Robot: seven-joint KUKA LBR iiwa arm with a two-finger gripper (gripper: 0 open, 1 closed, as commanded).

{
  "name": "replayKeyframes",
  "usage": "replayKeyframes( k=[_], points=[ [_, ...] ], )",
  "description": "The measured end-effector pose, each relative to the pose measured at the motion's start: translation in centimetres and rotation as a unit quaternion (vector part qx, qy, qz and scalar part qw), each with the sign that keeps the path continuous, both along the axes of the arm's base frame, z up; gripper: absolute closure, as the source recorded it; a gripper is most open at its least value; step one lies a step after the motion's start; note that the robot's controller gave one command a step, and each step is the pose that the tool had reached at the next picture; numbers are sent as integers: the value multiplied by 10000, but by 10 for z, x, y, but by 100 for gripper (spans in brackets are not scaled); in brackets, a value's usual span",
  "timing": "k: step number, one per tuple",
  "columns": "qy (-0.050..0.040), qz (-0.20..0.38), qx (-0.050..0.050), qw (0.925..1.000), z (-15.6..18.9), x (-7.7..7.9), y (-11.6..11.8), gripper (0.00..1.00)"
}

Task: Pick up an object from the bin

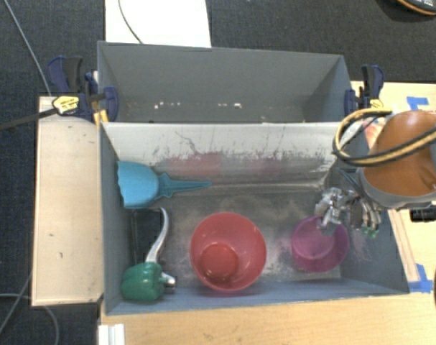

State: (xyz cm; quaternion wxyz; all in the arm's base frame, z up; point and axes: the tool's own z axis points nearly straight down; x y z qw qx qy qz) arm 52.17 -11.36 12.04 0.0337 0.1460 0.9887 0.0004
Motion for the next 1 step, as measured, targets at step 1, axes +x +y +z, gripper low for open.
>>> replayKeyframes(
  k=[1],
  points=[
    [22,405,-27,9992,-18,1,-3,100]
  ],
)
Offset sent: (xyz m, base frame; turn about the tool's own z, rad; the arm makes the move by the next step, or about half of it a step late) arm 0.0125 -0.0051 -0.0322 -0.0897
